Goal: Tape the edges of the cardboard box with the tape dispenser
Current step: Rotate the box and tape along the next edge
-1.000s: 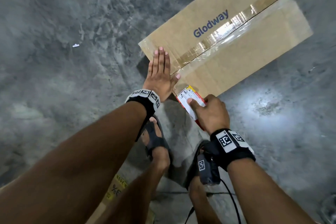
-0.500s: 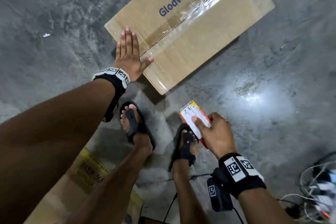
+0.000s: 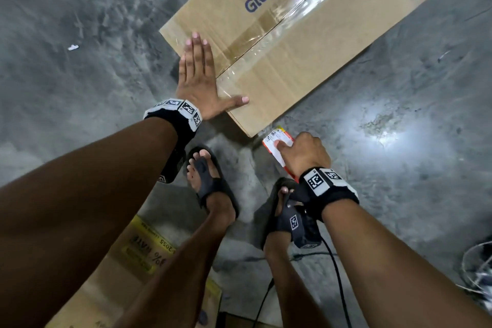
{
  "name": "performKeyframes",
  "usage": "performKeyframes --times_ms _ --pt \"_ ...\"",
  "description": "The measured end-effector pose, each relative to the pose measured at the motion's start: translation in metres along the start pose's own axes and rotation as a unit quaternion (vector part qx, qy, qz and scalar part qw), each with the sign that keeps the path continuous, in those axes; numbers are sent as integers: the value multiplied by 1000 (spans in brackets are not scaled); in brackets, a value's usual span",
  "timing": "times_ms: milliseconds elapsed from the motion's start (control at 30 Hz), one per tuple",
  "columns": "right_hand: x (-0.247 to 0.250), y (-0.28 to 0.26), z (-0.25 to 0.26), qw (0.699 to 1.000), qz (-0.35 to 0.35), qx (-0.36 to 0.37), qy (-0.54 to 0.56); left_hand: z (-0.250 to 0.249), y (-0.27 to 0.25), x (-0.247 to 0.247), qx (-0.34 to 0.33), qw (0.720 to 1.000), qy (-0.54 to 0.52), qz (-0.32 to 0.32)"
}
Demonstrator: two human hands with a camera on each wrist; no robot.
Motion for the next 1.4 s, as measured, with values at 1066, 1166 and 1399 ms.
performKeyframes --times_ms 1066,1166,1399 --pt "25 7 -66 997 -66 31 34 -81 -49 -77 16 999 6 32" --pt "29 -3 -71 997 -57 51 31 -78 -51 -66 4 999 7 40" --pt "58 -20 -92 995 -74 71 -7 -53 -115 2 -43 992 -108 46"
Point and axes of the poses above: each hand's wrist, its own y-axis towards the middle knuckle, its own x-axis out of the back of the hand, z = x × y, the point moved 9 cm from there along y, towards the middle knuckle, and after that the axes turned 10 degrees about -y, right-handed, at the moved point
